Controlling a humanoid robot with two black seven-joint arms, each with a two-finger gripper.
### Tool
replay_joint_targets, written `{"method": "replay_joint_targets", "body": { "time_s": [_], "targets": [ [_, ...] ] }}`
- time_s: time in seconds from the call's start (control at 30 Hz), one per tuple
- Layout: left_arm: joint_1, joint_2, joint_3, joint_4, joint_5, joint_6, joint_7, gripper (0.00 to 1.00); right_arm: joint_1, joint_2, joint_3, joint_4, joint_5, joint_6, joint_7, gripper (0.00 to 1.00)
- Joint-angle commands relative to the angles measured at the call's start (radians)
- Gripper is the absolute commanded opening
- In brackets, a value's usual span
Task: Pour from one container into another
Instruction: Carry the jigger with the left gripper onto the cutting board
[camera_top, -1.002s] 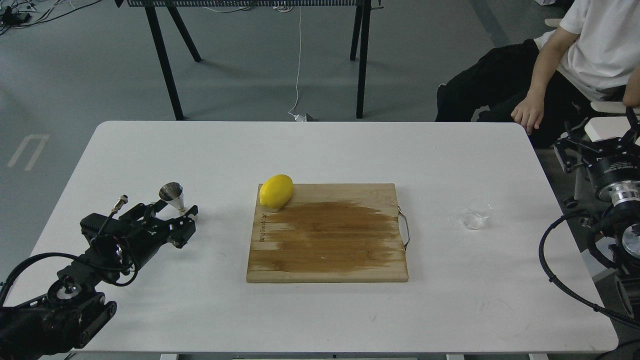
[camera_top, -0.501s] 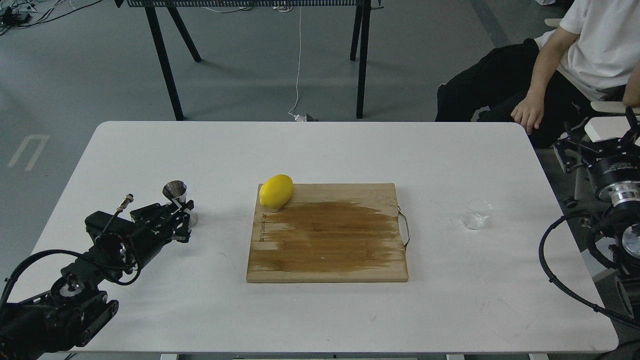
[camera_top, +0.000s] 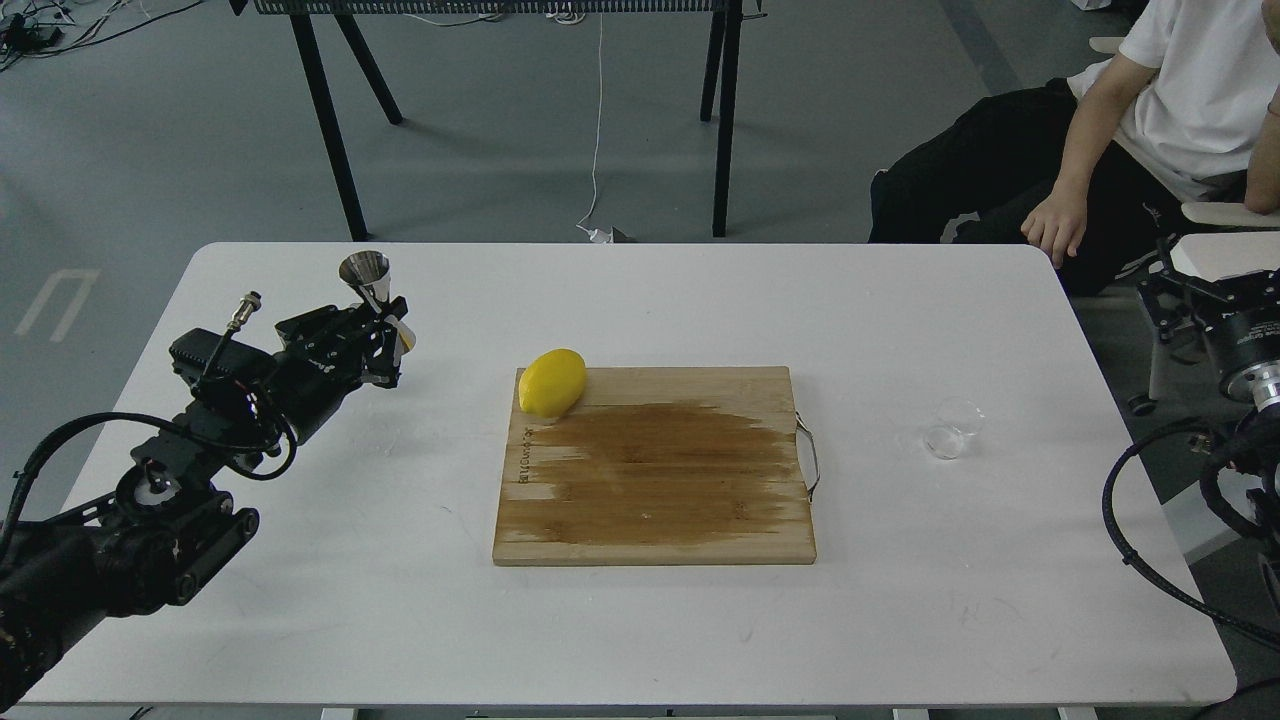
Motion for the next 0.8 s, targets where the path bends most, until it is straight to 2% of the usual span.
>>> {"method": "replay_joint_targets", "body": {
  "time_s": [0.0,0.07,0.13,0.23,0.3,0.6,0.77],
  "targets": [
    [-0.069,-0.053,0.047,-0.014,0.092,0.0,0.0,0.08,-0.027,-0.005,0.024,0.001,0.0,0.0,-0.001,1.0],
    [-0.094,-0.067,0.081,-0.077,0.108,0.0,0.0,0.08,-0.042,-0.023,0.031,0.009,0.0,0.0,-0.001,1.0],
    [-0.094,-0.067,0.105,-0.198,0.108,0.0,0.008,0.08,-0.06,-0.034,0.033,0.021,0.0,0.0,-0.001,1.0],
    [-0.086,-0.073,0.131,-0.355,0.108,-0.104,0.078,0.08,-0.089,-0.04,0.048,0.026,0.0,0.0,-0.001,1.0],
    [-0.084,-0.084,0.142,-0.387,0.108,-0.141,0.101,0.08,-0.103,-0.04,0.06,0.026,0.0,0.0,-0.001,1.0],
    [-0.063,-0.165,0.271,-0.334,0.108,-0.148,0.117,0.1,-0.116,-0.048,0.067,0.029,0.0,0.0,0.0,1.0],
    [-0.063,-0.222,0.311,-0.231,0.108,-0.15,0.175,0.1,-0.116,-0.049,0.071,0.03,0.0,0.0,-0.001,1.0]
  ]
}}
